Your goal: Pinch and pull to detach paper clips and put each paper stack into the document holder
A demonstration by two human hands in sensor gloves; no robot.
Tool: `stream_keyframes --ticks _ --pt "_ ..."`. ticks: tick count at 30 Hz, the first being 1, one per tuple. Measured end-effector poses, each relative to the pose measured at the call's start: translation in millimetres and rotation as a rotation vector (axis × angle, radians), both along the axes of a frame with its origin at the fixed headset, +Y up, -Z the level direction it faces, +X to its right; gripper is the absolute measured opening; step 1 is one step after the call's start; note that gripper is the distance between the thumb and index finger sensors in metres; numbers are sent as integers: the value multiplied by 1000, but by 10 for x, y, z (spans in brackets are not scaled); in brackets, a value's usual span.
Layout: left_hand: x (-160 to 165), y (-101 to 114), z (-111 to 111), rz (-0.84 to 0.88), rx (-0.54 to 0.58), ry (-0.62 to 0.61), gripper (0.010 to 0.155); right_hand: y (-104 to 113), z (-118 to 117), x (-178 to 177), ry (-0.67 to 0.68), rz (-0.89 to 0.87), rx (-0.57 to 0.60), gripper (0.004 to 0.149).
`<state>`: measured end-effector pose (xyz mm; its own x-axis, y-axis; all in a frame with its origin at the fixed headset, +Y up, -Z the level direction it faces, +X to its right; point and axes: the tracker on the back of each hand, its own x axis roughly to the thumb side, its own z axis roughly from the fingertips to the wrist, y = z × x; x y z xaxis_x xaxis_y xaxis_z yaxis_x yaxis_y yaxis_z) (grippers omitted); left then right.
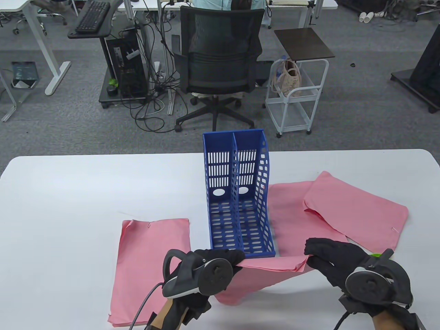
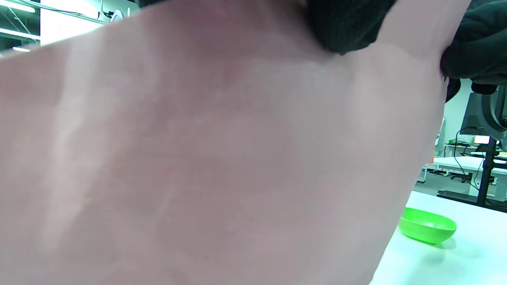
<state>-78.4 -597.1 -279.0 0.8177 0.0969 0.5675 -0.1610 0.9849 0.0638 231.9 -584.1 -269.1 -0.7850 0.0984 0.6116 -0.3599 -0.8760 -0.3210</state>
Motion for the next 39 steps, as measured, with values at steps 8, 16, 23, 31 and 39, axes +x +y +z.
stream_keyframes --ticks 8,16,23,31,39 --pt "-109 6 -48 2 -15 36 42 25 -48 179 -96 -10 6 33" --pt "-370 139 -39 174 60 110 42 -101 -342 747 -512 27 -100 34" --pt "-574 222 17 344 193 211 42 -841 -893 1285 -876 327 -636 35" --pt "-641 245 43 425 217 255 43 -1128 -959 1475 -936 349 -814 42" --pt "-665 346 174 467 303 334 45 -951 -918 1392 -897 302 -711 45"
